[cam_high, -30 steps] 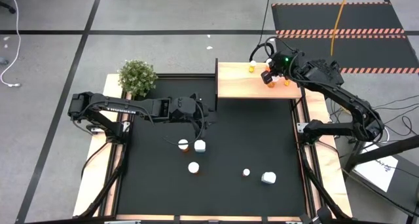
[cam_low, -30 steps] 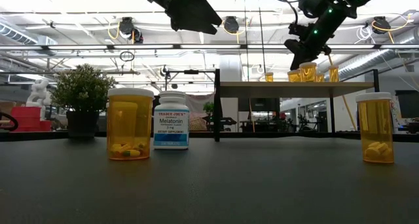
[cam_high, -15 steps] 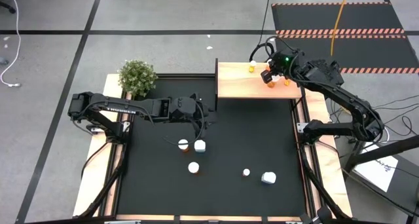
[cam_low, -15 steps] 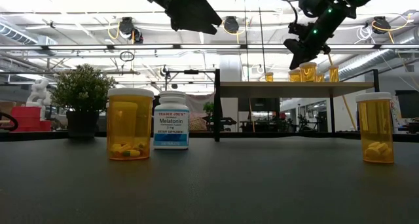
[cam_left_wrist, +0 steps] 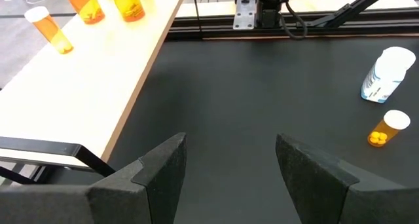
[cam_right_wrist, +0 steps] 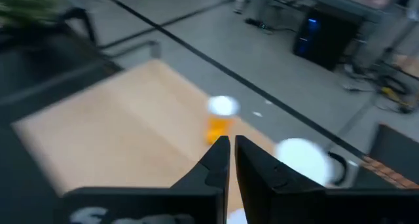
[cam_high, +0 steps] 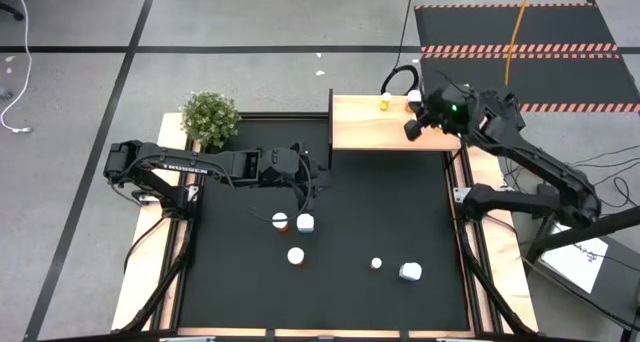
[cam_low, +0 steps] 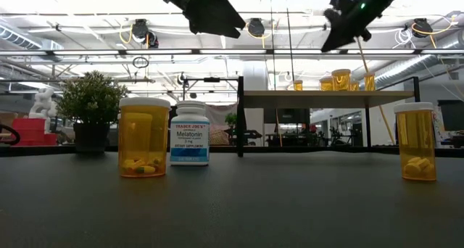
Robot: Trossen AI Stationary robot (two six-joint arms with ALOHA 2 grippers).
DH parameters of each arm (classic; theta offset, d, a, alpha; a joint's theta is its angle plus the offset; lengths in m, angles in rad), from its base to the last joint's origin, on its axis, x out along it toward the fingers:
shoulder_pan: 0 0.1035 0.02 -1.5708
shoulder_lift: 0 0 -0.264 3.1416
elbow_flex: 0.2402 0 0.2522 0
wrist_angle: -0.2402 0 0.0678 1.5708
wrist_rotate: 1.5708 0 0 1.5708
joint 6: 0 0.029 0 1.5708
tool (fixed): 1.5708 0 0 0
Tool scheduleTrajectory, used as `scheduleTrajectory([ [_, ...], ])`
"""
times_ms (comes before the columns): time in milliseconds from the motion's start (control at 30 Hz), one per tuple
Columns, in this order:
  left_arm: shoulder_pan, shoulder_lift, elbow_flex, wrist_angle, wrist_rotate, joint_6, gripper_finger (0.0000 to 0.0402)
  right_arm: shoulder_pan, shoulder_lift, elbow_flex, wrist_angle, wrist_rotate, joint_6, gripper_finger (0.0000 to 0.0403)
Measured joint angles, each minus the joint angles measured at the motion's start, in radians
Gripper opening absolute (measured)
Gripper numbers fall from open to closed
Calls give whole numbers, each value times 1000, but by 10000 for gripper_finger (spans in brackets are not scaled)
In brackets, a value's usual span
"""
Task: Pick and place medicine bottles onto shelf by color
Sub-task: Put the small orange pill bottle on the shelf
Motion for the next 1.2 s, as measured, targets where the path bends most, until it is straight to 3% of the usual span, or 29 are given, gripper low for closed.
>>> scheduleTrajectory([
  [433,-20,0,0,-66,-2,-31,234,510,-86,0,-111,8,210,18],
  [600,-73,0,0,-65,-2,-56,234,718,-54,0,-142,99,318,18],
  [833,-217,0,0,-123,-14,-116,234,1011,22,1,-176,195,541,18],
  [1033,-383,0,0,-141,-139,-164,234,1243,153,2,-152,330,738,19],
  [1200,-482,0,0,-141,-209,-197,234,1364,281,2,-103,340,900,28],
])
